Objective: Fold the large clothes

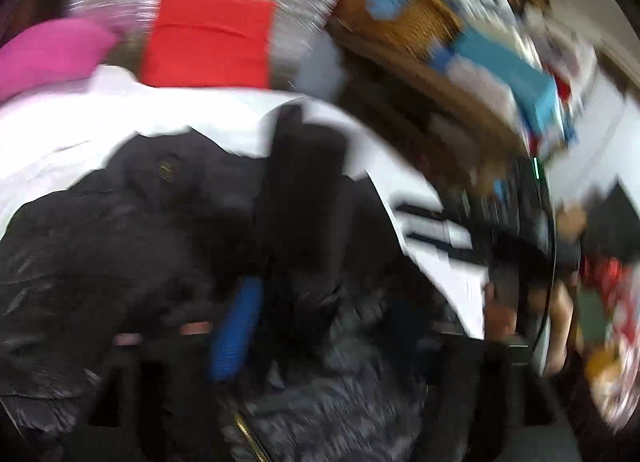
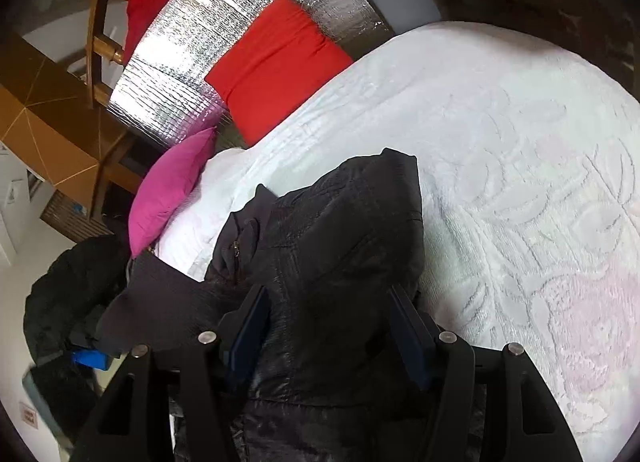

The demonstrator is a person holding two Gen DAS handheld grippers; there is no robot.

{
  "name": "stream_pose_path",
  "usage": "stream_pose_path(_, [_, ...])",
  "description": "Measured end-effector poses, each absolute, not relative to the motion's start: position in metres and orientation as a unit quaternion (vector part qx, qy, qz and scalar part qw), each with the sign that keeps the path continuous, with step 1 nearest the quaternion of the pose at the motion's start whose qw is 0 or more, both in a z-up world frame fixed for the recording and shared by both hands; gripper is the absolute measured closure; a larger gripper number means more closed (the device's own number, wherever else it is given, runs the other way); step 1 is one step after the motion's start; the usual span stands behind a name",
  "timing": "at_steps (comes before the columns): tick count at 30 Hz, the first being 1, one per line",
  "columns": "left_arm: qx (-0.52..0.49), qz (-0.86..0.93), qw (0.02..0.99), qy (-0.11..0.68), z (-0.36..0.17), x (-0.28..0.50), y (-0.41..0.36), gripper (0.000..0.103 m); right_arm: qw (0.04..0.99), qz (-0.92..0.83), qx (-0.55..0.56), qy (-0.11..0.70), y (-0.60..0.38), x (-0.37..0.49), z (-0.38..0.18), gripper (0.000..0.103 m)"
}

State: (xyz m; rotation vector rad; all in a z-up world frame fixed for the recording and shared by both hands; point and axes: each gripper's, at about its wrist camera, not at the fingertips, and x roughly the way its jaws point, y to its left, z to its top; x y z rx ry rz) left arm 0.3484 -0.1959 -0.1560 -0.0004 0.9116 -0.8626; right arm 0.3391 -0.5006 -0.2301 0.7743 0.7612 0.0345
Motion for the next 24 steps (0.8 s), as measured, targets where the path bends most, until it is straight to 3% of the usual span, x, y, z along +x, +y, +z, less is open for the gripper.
stream_pose_path(5, [0.044,-0.397,0.81,0.429,-0.156,0.335,-0.186,0.022,0.848,0.033,0.379,0.368,-0.498,0.341,-0.23,0.038])
stream_pose_path(16, [-0.1,-0.175,0.884,0.422,-0.145,0.399,0.005,0.022,0.85,0.012,0.351,0.393,-0.502,0.347,-0.241,0.037])
stream_pose_path(19, [-0.116,-0.115,0.887,0.432,-0.156,0.409,0.042,0.022,0.842,0.033,0.36,0.401,-0.502,0.352,-0.248,0.037])
stream_pose_path(24, [-0.148,-0.077,0.872,0.459,-0.178,0.414,0.065,0.024,0.859,0.028,0.284,0.425,-0.47,0.363,-0.252,0.04])
